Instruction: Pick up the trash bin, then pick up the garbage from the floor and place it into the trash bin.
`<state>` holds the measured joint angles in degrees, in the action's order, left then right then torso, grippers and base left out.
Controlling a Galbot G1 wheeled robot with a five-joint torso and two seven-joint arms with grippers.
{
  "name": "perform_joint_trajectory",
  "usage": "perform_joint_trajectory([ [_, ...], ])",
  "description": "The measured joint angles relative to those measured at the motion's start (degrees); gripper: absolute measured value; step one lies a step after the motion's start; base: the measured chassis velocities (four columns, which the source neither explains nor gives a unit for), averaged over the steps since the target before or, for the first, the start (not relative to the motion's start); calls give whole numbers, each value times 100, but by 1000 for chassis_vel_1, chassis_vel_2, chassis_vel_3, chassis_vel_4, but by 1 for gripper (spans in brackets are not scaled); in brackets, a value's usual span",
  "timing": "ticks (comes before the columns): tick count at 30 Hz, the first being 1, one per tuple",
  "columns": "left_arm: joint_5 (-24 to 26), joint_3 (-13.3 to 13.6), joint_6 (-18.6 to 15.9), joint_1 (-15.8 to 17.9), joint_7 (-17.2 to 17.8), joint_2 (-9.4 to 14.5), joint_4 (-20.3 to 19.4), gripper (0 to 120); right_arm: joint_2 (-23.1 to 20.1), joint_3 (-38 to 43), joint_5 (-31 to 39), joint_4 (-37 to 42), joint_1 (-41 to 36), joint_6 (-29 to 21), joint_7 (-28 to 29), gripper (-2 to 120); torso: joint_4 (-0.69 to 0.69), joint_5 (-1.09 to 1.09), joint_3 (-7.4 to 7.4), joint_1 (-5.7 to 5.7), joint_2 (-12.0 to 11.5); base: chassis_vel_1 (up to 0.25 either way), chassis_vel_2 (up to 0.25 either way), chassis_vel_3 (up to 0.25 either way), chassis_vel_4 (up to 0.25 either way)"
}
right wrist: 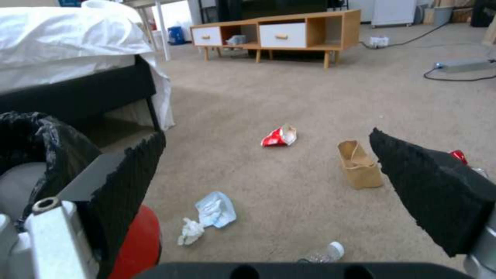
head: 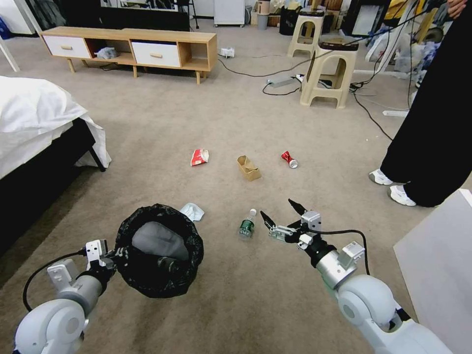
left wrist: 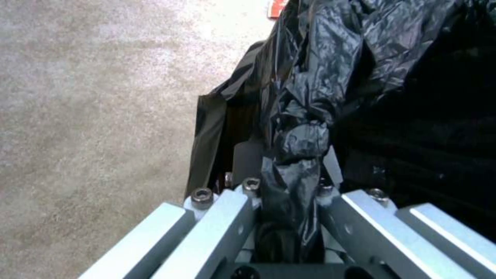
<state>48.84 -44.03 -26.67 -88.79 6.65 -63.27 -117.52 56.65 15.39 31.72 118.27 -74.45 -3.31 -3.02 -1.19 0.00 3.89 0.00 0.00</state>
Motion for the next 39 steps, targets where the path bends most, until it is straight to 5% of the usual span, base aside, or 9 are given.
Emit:
perform_joint_trajectory([
  [39, 41, 72, 20, 87, 1, 87, 42, 1, 62, 20, -5, -155, 39, 20, 78, 100, 0, 0, 0, -1, 0, -28, 30, 30, -29],
])
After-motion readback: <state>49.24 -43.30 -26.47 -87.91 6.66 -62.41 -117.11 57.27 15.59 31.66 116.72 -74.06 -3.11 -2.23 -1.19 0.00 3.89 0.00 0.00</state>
